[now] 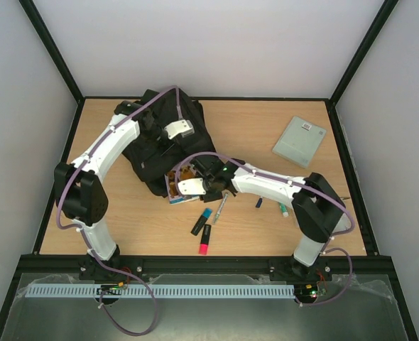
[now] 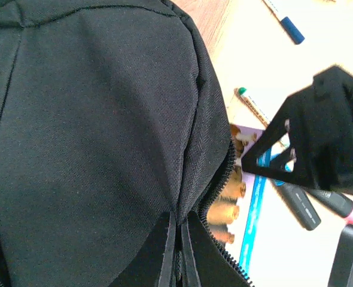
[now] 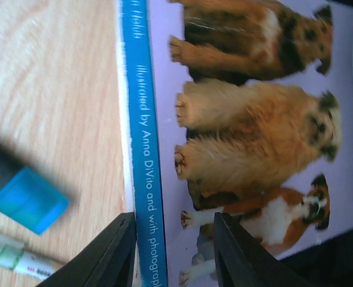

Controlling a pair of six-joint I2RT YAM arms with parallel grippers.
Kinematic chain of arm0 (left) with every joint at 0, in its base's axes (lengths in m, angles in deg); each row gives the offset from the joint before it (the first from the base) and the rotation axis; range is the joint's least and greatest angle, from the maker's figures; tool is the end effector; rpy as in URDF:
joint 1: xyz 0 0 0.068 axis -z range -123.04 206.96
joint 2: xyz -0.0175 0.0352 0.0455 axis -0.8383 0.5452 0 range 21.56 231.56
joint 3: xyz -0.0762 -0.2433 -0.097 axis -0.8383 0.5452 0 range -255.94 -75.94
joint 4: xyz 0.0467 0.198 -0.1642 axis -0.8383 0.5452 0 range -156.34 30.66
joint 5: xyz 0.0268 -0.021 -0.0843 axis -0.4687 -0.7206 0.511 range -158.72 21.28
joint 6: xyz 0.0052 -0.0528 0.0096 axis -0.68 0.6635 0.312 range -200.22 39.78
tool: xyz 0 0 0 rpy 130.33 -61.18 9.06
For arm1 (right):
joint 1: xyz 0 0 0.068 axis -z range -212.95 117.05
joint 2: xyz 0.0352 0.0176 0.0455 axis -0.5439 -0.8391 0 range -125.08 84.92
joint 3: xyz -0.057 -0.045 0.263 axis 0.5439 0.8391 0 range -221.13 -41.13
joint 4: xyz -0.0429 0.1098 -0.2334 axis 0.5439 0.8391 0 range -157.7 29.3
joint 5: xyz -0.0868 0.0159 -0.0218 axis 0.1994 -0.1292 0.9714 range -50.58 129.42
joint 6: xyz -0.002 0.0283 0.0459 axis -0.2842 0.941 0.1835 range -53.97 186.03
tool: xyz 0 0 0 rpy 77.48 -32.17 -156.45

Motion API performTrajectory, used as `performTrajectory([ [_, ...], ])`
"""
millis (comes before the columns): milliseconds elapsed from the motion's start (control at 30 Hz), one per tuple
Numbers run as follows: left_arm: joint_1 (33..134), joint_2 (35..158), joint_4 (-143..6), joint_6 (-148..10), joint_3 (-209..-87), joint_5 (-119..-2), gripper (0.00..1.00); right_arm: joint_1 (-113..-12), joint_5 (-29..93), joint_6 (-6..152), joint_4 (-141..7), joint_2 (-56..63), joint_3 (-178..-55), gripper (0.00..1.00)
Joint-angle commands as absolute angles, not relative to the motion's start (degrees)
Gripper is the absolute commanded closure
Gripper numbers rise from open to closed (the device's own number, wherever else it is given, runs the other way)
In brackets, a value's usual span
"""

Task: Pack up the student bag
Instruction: Place the book in the student bag.

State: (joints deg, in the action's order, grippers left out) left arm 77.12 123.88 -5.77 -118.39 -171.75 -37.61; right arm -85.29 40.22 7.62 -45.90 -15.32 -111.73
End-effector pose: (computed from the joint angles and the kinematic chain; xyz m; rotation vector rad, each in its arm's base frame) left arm 0.3383 -0.1438 0.3070 1.3938 2.1968 -0.6316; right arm 0.2312 0.2989 0.2186 -2.0287 1.4080 -0.0629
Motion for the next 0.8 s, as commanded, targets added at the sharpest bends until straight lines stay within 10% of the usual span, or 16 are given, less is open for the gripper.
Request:
performTrajectory([
  [0, 76.6, 124.0, -2.5, -119.1, -173.8, -34.7, 0.98, -82.3, 46.4, 14.5, -48.2, -10.7, -108.8, 0.64],
  [767, 76.6, 124.3, -4.3, -115.3, -173.6, -32.9, 0.97, -61.8, 2.2, 66.2, -33.1, -8.3, -110.7, 0.30],
])
